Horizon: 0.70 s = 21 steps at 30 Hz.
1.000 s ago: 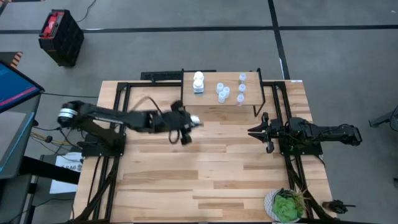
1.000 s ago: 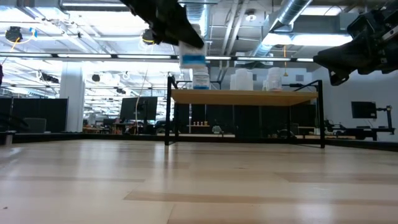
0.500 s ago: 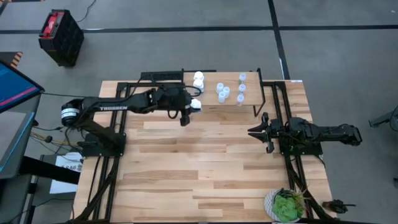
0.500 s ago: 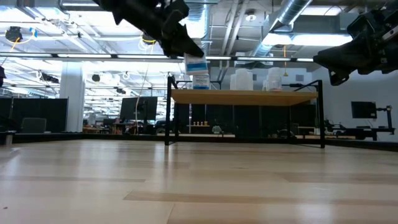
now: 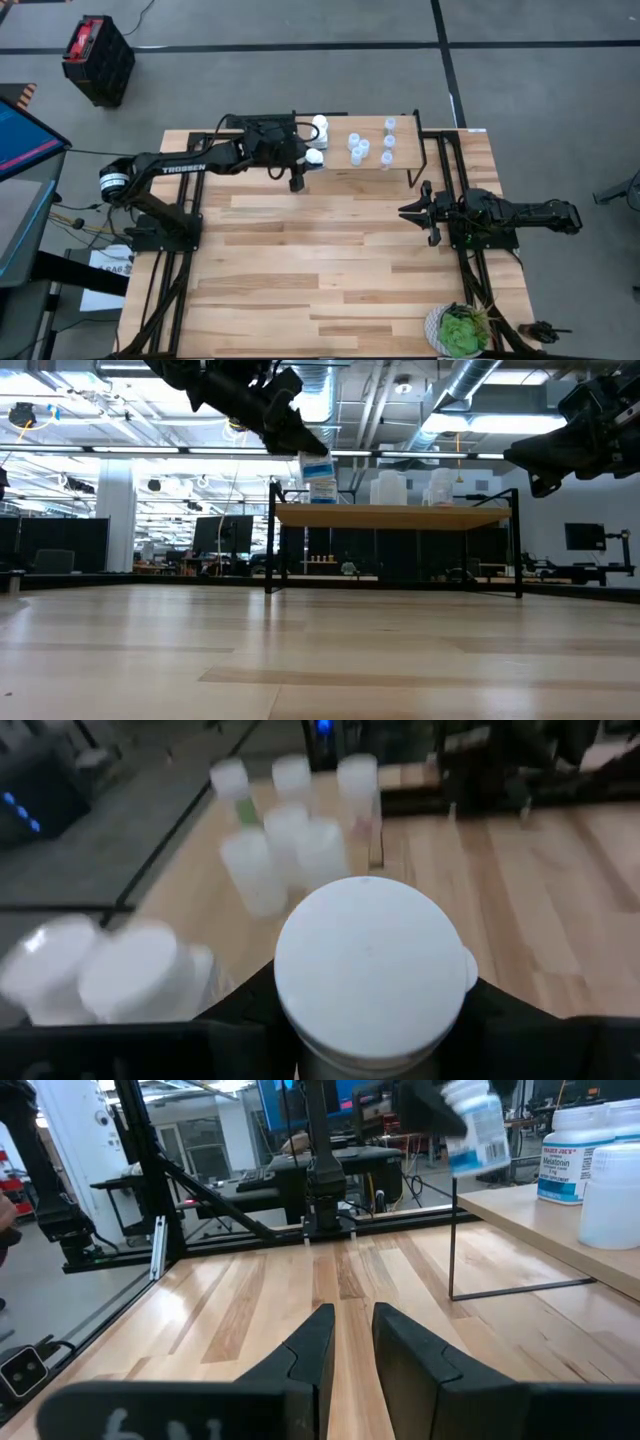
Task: Pick and place medicine bottles onto shelf by color
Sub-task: Put the opaque medicine bottle onto the left side of the shelf
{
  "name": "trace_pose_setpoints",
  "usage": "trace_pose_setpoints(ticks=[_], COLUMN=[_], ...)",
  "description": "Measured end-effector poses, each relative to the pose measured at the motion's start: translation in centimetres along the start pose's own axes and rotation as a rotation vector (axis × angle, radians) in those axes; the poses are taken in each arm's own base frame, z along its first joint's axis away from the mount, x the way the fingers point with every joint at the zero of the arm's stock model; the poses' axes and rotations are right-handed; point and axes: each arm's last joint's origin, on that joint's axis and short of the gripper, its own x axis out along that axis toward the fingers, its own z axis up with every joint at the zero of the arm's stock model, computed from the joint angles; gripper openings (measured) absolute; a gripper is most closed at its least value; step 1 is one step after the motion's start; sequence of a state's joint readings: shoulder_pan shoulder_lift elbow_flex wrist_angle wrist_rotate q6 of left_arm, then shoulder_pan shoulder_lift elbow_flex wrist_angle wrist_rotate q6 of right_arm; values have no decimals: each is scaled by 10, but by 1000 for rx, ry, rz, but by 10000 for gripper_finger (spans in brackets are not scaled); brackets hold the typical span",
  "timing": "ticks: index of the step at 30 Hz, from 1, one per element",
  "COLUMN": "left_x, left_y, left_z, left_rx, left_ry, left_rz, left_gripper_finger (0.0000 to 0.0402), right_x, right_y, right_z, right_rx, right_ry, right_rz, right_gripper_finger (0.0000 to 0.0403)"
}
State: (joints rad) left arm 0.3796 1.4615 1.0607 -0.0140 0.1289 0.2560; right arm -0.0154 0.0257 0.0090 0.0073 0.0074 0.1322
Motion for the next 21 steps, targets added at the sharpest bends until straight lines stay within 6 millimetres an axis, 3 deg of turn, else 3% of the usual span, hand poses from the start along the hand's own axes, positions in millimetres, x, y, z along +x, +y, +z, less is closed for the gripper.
trace_pose_setpoints(ticks=[8,14,21], left_x=[-5,19,28], left_y=[16,15,12], left_z=[48,36,32], left_rx=[46,20,53], left_ry=[-6,177,193], left_rz=[-20,-92,-100], left_gripper_finger=[132,133,133], right_x=[0,0,0], right_y=[0,0,0], right_z=[0,0,0], right_rx=[0,0,0], right_ry=[0,1,0], right_rz=[0,0,1], right_gripper_finger=[97,97,97])
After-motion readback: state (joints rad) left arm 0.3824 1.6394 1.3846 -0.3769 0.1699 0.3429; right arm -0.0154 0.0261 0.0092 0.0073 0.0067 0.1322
